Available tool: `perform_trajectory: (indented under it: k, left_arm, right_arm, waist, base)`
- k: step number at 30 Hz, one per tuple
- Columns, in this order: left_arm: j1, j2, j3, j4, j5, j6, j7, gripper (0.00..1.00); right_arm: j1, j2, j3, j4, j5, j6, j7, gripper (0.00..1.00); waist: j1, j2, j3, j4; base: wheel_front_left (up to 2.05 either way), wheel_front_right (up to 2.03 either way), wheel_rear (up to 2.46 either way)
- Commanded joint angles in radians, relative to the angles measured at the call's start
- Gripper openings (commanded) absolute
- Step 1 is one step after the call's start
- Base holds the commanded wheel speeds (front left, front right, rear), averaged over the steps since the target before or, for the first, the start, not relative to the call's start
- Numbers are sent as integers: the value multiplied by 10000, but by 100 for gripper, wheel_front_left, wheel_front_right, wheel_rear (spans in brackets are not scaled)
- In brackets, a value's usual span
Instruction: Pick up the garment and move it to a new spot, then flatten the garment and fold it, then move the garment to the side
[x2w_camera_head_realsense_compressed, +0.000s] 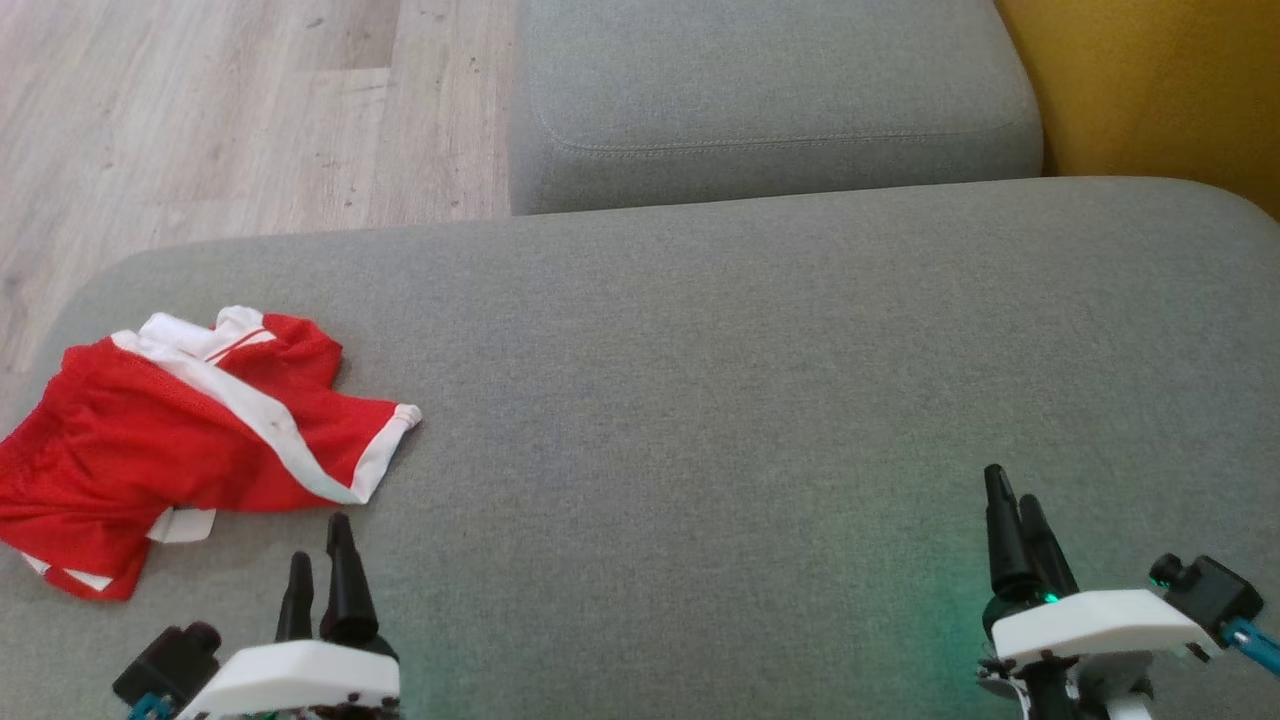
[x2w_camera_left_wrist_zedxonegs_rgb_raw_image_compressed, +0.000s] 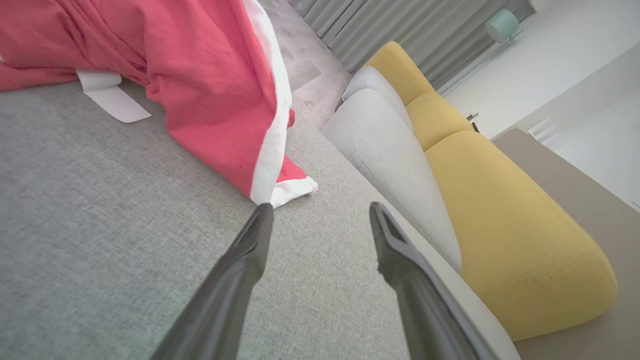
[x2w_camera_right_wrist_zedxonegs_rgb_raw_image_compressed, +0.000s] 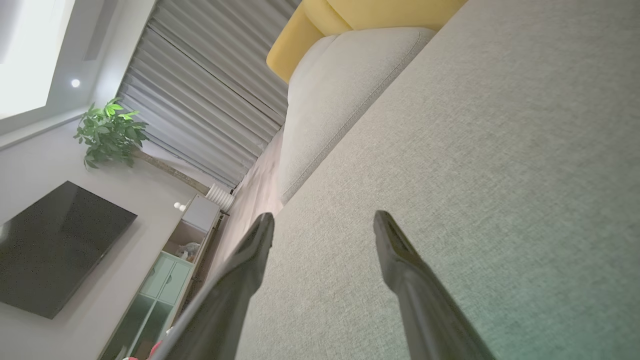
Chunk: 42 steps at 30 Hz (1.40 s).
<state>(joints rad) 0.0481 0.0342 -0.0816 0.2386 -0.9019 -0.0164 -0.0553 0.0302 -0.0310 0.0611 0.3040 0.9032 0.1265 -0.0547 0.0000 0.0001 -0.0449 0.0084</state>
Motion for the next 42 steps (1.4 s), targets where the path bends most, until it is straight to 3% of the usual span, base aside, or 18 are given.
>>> perform_trajectory:
  k: [1,42]
  left_arm:
    - [-264,94,53,-405,321,60,-125,100]
    - [-249,135,-984,-1137,5650,700,-1340,100]
  right_arm:
    - [-464,-114,197,-406,-309,22,-143,100]
    - [-627,-163,1191,-887,-5695,35,-1350,100]
  waist:
    - [0,-1,-2,6]
    - [0,-1,-145,15]
  base:
    - [0,0,0]
    - [0,0,0]
